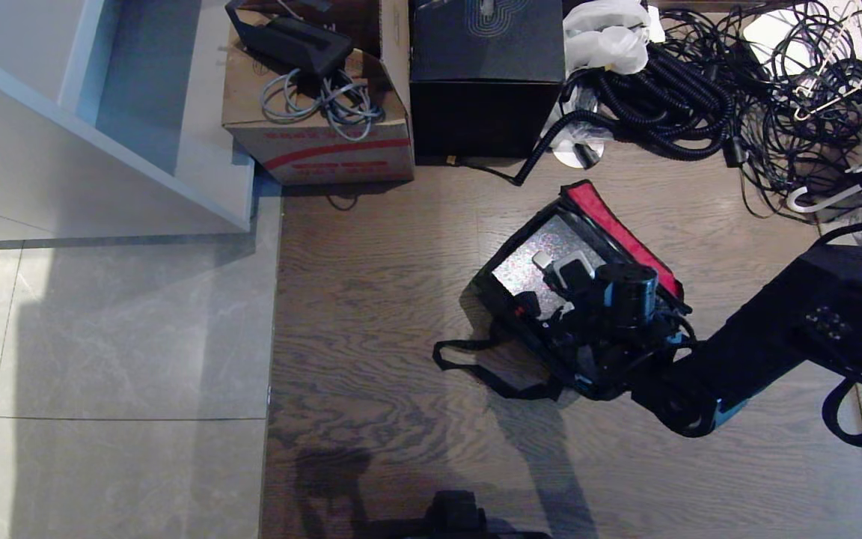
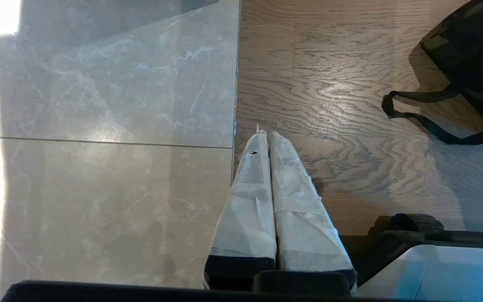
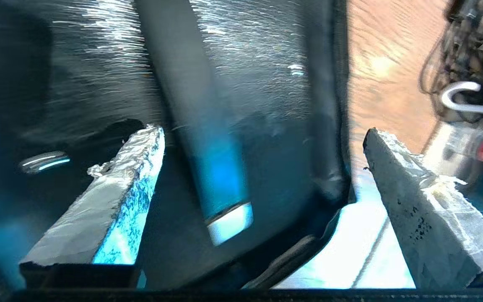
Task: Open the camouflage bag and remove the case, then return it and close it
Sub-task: Grip the handle
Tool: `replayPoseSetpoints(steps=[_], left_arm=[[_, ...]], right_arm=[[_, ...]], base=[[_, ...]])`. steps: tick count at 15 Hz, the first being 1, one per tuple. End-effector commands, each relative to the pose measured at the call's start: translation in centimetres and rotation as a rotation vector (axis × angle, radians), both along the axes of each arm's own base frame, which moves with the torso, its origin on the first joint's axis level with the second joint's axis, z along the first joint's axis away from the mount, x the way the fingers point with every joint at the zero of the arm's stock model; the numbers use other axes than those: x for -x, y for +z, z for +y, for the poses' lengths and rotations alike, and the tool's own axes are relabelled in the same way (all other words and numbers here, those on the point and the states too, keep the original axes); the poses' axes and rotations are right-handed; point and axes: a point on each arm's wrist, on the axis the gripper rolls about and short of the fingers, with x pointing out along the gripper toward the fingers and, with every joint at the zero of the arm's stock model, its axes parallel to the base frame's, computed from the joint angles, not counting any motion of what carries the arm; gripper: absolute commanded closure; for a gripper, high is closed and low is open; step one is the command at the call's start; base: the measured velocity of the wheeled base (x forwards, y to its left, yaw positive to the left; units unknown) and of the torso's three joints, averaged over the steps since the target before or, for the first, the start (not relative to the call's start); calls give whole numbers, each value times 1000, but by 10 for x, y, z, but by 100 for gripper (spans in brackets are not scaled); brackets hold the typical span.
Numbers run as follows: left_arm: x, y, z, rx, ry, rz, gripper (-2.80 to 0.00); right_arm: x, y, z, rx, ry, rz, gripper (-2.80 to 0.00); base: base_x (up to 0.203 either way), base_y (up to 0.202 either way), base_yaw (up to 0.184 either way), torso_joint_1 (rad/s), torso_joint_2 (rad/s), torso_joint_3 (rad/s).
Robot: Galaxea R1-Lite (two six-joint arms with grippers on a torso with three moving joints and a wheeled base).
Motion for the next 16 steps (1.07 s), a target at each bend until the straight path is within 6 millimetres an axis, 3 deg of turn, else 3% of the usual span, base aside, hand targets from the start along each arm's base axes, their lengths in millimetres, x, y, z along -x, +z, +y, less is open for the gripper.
replayPoseSetpoints(steps=[1,8,16], left_arm=[[0,0,0,0,0,-2,0],[0,0,0,0,0,-2,0],[0,0,0,0,0,-2,0]], right_arm=[[-12,-7,-8,26,-29,9,-280],[-22,-15,-11,23,-50,9,-280],[-46,19,-48,53,-142,-73,-280]], base=[[0,0,0,0,0,0],[0,0,0,0,0,0],[0,0,0,0,0,0]])
